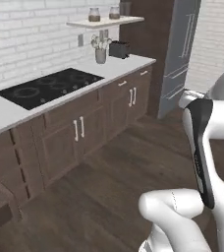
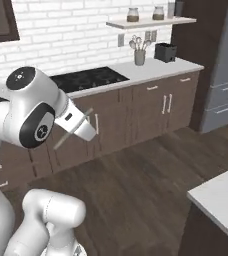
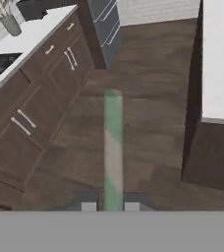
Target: Take a straw from the drawer in front and place it inside the glass cup on the dining counter.
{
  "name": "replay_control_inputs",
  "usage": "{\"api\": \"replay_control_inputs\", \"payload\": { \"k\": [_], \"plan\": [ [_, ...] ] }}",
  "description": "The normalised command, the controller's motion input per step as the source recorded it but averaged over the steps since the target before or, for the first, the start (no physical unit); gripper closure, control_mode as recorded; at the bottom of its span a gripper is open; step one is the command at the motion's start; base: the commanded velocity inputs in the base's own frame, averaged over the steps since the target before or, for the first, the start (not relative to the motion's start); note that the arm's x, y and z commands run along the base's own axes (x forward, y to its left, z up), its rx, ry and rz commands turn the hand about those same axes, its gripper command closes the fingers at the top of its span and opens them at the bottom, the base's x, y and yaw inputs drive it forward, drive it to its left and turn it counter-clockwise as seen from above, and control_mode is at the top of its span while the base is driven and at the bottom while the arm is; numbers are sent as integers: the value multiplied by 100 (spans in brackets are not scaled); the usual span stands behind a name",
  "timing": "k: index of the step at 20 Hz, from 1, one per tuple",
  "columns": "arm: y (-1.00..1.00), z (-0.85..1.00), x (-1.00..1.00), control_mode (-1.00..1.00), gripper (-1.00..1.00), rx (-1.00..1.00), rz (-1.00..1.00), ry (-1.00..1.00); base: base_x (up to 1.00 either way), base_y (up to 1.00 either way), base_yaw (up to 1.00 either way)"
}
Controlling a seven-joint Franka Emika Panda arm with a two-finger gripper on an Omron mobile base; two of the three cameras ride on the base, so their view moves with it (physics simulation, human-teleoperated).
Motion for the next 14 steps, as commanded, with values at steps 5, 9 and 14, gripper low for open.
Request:
{"api": "replay_control_inputs", "payload": {
  "k": [5, 9, 14],
  "plan": [
    [0, 0, 0, 100, 100, 0, 0, 0, 0, -67, -80],
    [0, 0, 0, 100, 100, 0, 0, 0, -7, -73, -74],
    [0, 0, 0, 100, 100, 0, 0, 0, -26, -79, -66]
  ]
}}
